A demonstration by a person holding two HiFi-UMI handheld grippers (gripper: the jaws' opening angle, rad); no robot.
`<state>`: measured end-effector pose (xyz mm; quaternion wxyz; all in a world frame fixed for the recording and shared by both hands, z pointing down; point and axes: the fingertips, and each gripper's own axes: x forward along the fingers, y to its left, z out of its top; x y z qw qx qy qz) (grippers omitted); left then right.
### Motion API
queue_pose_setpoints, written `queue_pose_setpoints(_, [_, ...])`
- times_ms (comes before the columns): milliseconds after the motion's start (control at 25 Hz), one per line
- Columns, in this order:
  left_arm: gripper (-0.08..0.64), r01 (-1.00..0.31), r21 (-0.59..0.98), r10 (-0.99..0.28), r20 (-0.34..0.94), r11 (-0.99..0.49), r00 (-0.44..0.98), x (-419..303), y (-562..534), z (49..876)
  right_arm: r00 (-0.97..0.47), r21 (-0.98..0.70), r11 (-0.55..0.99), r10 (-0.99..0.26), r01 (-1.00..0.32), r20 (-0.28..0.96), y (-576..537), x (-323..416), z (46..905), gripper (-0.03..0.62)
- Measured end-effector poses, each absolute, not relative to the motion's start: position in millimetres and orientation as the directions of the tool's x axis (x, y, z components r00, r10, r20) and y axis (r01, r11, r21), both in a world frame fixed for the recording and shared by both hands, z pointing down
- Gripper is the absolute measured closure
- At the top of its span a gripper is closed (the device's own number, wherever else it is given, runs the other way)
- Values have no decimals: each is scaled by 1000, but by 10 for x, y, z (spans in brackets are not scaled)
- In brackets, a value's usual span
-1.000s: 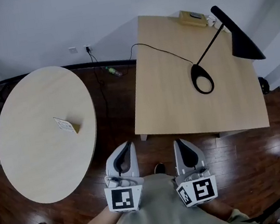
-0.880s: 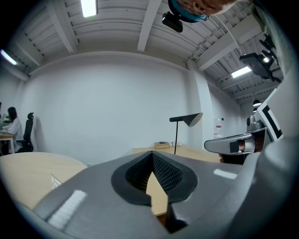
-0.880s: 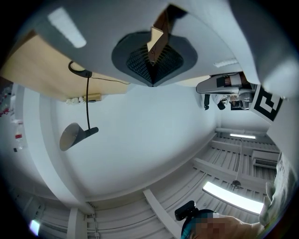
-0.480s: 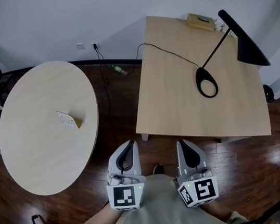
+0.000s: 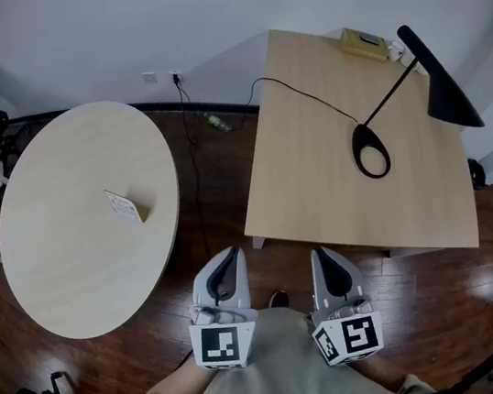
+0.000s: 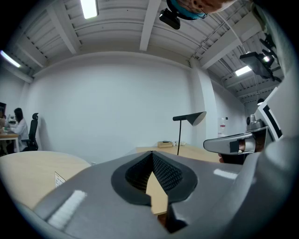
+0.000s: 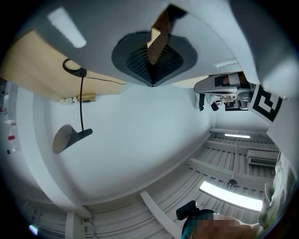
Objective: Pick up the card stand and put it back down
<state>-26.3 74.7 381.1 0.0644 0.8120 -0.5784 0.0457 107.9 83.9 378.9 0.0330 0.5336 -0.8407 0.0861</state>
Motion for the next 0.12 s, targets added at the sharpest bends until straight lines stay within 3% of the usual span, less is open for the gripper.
queue_pose_setpoints(120, [554,-945,49,-933,148,-324,327,-290,733,3813,-430,-109,417,-891,-902,147,827,1046,3790,592])
